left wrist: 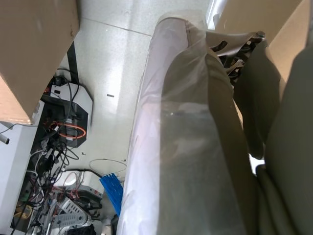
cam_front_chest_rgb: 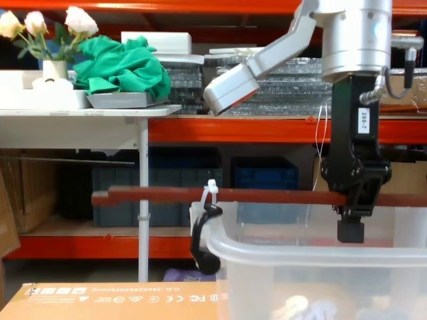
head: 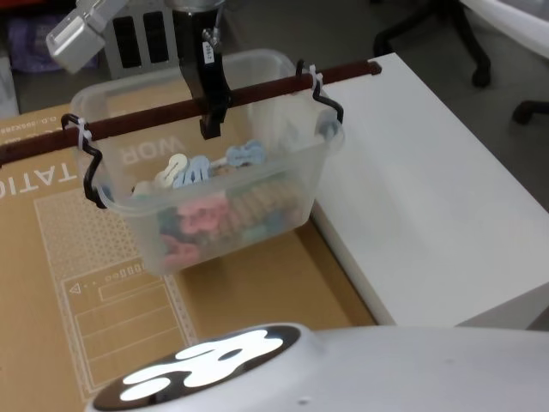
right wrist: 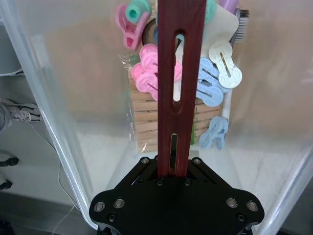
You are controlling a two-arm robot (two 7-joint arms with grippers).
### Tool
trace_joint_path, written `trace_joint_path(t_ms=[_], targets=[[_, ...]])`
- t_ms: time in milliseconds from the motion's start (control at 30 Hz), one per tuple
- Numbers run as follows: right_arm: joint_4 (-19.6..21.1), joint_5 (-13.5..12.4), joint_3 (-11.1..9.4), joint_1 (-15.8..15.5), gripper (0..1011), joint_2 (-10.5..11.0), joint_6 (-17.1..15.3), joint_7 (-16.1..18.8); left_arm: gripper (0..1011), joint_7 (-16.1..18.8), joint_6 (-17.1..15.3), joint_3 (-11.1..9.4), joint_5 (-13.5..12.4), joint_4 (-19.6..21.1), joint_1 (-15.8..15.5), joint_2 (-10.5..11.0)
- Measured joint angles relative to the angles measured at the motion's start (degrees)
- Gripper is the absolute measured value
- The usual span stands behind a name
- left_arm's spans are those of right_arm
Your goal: Use one hand to grasp the basket and place it at the designated location.
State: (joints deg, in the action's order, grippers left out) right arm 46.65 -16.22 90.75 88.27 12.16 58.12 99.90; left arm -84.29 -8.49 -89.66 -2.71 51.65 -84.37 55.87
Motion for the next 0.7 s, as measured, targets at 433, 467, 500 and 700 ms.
trace_joint_path(t_ms=[433,467,500,700], targets=[[2.6,1.0,1.2,1.7,0,3.9,-2.3,-2.3,0,0.0,0.0,0.0,0.0,0.0,0.0,0.0],[2.7,1.1,1.2,1.8,0,4.1,-2.5,-2.5,0,0.0,0.0,0.0,0.0,0.0,0.0,0.0],[2.8,1.3,1.3,1.9,0,4.4,-2.6,-2.7,0,0.0,0.0,0.0,0.0,0.0,0.0,0.0],[3.9,2.8,1.4,2.2,0,6.9,-4.3,-5.2,0,0.0,0.0,0.0,0.0,0.0,0.0,0.0]])
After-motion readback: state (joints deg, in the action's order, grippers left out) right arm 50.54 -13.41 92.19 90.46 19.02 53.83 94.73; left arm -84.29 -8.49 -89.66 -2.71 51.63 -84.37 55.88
